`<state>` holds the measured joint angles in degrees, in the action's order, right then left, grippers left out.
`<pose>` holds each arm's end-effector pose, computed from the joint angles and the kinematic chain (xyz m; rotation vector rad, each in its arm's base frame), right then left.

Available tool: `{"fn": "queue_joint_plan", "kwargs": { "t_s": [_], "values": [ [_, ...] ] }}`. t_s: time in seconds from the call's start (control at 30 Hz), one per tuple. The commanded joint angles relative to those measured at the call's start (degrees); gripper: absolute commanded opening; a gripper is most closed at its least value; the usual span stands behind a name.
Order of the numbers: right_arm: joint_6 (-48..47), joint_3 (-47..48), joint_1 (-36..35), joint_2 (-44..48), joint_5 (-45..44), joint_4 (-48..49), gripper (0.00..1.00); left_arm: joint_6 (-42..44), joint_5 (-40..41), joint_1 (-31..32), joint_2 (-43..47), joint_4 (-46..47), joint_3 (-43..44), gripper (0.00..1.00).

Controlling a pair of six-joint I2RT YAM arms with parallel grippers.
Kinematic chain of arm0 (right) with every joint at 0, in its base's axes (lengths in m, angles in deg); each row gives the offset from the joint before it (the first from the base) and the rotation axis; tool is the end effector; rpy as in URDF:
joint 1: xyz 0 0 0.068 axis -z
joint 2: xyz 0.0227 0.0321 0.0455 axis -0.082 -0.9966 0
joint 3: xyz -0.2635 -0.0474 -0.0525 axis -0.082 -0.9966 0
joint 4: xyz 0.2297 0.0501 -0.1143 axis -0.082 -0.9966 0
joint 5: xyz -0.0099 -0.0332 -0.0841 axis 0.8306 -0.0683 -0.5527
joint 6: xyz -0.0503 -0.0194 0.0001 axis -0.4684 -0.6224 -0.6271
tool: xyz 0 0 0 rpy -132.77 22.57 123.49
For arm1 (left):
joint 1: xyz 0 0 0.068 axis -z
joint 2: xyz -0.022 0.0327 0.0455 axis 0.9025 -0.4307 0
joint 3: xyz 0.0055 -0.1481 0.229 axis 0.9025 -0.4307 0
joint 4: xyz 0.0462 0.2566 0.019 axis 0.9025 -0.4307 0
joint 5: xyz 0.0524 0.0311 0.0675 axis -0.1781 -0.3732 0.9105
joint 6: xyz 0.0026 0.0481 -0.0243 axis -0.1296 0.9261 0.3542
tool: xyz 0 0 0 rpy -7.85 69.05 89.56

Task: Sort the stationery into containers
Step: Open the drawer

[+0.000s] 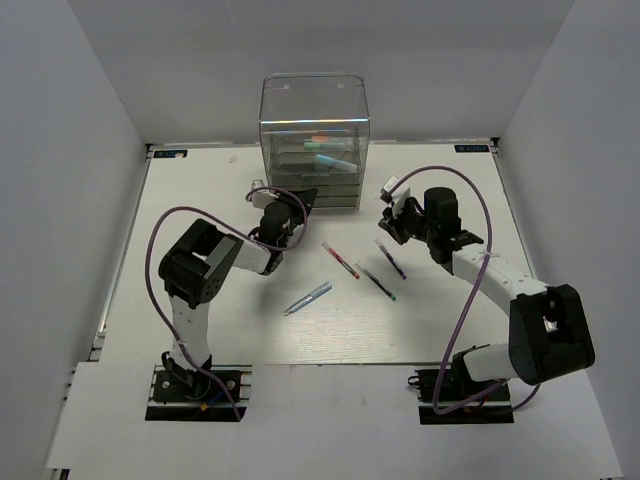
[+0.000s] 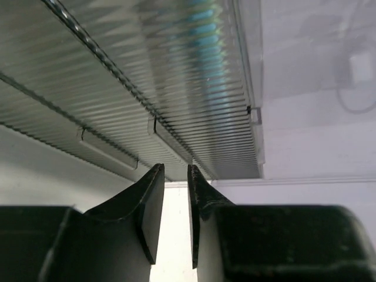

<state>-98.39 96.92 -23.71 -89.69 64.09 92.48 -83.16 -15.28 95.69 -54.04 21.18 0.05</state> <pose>0.2803 0.1110 0.2437 -0.9497 1.7236 0.3428 0.3460 -0.1981 0.1462 -0.8565 1.6312 -1.0905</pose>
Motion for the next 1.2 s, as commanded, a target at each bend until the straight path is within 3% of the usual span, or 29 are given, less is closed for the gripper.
{"fn": "queue_joint_plan", "kwargs": {
  "t_s": [0.0, 0.7, 0.83, 0.9, 1.0, 1.07, 1.17],
  "values": [
    [1.36, -0.70, 0.81, 1.48, 1.10, 3.09, 0.14, -0.95, 2.07, -0.26, -0.31, 4.10, 1.86, 0.35],
    [0.39, 0.89, 2.92, -1.68, 2.42, 2.65, 0.16, -5.34, 7.78, -0.79, -6.64, 7.71, 4.85, 0.36],
    [-0.22, 0.97, 3.10, -1.59, 2.50, 2.39, 0.16, -5.87, 8.31, -0.79, -7.16, 9.72, 3.80, 0.20],
    [-0.40, 0.71, 3.18, -1.59, 2.51, 2.13, 0.16, -5.87, 8.31, -0.79, -7.16, 10.26, 3.10, 0.05],
    [-0.31, 0.62, 3.10, -1.50, 2.59, 1.95, 0.23, -5.87, 7.78, -0.79, -7.16, 11.31, 1.69, 0.00],
    [-0.23, 0.53, 3.10, -1.59, 2.77, 1.60, 0.35, -5.87, 7.78, -0.18, -6.55, 12.53, 0.02, 0.00],
    [-0.14, 0.44, 3.01, -1.33, 2.59, 1.25, 0.45, -5.87, 7.78, 0.43, -5.32, 13.16, -1.57, 0.00]
  ]
}}
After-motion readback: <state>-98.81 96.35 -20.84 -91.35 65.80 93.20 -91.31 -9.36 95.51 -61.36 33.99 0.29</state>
